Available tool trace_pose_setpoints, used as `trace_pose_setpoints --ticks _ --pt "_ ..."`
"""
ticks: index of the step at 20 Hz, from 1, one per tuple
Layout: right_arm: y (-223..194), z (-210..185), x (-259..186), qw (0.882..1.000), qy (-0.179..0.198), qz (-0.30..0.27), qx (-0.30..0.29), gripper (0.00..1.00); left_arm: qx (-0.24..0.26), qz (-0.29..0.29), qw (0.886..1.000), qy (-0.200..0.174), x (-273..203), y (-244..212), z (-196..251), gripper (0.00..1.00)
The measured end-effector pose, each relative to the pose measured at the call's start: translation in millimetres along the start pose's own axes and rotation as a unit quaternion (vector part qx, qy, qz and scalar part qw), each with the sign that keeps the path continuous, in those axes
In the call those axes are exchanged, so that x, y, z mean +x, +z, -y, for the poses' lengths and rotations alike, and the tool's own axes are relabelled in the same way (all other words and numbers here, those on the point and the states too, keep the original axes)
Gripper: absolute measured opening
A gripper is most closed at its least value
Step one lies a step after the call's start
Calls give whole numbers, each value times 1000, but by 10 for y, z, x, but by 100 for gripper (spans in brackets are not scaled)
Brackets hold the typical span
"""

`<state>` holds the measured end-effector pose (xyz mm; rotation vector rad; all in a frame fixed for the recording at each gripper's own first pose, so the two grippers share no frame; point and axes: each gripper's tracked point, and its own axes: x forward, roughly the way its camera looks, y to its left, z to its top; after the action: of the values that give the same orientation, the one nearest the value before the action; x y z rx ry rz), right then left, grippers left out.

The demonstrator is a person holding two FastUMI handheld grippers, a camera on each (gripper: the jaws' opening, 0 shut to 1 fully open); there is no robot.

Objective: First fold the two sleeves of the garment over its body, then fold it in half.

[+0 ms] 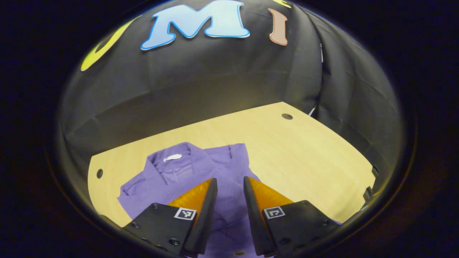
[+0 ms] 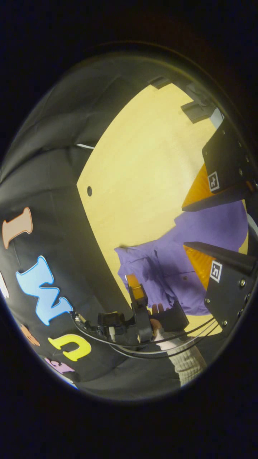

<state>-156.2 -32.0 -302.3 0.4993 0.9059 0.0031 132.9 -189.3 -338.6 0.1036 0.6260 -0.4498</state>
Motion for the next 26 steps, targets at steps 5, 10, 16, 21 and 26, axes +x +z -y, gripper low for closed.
trace_pose_setpoints --ticks 5,10,16,21,26 --pt "-234 -22 127 999 11 -31 -24 50 -13 -9 1000 16 -367 -327 -226 55" --pt "-588 -20 271 995 15 -76 -56 60 -46 -39 998 36 -870 -979 -365 67" --pt "-892 -13 382 989 11 -117 -87 55 -82 -90 991 64 -1489 -1830 -447 89" --pt "-1086 24 423 984 2 -146 -104 66 -114 -134 981 77 -1951 -2419 -404 90" --pt "-1259 29 383 979 -4 -173 -110 80 -131 -175 973 80 -2232 -2845 -298 89"
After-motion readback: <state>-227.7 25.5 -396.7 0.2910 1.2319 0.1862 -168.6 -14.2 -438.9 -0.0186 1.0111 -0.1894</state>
